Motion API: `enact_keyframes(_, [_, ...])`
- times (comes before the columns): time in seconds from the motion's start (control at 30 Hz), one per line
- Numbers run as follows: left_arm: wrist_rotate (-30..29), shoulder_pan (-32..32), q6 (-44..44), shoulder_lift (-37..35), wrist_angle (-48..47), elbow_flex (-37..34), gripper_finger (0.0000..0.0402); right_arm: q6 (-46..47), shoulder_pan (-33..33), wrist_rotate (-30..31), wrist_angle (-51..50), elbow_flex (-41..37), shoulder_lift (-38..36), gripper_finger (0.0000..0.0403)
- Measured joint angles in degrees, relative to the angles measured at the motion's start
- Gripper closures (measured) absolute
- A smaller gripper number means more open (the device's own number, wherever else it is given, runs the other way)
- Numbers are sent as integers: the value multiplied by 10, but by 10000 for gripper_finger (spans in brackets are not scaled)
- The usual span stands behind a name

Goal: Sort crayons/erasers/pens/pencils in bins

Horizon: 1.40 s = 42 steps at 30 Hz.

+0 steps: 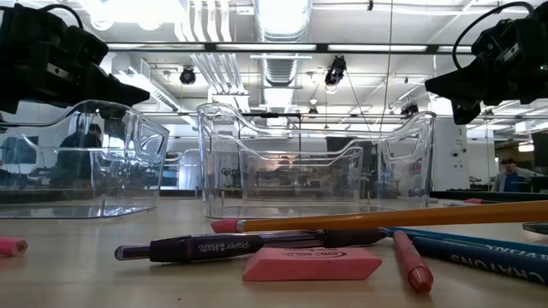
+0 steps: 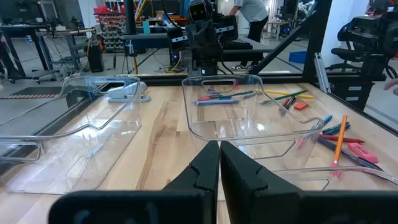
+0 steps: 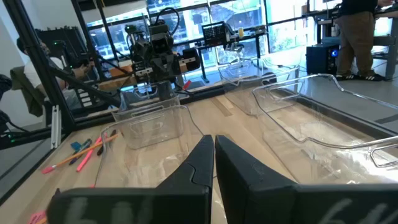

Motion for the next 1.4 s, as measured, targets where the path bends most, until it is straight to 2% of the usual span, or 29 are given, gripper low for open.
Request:
enact_keyframes(1.3, [0,0,0,0,0,0,402,4,0,-1,19,1,0,394])
enact_keyframes(1.4, [0,0,0,0,1,0,402,-17,0,-1,-18,27,0,394])
